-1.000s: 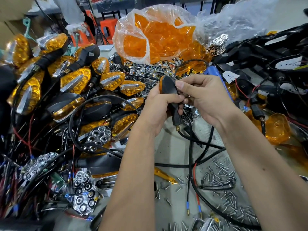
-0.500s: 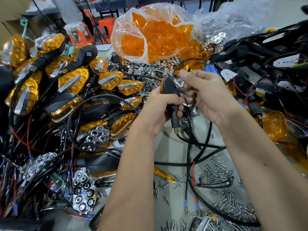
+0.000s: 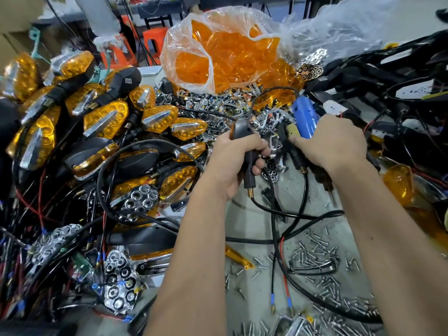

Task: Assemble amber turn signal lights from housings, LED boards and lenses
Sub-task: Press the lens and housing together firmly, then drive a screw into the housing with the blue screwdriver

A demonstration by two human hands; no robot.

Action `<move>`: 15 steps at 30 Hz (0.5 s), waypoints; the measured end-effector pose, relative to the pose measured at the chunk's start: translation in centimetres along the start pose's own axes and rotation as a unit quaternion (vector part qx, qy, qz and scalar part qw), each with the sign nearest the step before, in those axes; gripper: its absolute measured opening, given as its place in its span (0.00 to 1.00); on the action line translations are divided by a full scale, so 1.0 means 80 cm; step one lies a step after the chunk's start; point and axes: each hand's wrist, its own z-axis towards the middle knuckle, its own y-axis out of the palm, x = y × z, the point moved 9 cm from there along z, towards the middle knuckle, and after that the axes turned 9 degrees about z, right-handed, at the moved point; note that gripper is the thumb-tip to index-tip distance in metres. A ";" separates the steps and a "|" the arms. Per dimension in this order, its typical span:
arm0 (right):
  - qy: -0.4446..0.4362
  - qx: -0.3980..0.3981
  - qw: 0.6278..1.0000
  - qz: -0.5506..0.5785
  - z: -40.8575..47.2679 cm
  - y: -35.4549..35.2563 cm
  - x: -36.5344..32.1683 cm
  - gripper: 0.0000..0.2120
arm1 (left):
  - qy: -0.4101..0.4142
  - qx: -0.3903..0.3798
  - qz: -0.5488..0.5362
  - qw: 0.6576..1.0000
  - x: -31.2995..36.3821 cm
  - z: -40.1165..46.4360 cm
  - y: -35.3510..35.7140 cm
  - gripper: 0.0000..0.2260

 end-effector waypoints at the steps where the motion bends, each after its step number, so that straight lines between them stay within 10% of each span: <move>1: -0.009 -0.012 1.000 0.009 0.002 0.000 0.000 0.31 | -0.003 0.004 0.005 1.000 -0.001 0.000 0.000 0.06; 6: 0.055 -0.078 0.955 0.281 0.010 -0.005 0.026 0.26 | -0.015 0.039 0.022 0.999 -0.004 0.003 -0.007 0.06; 15: 0.141 -0.269 0.490 0.817 -0.010 0.000 -0.024 0.10 | -0.030 0.090 0.029 0.995 -0.004 0.002 -0.019 0.08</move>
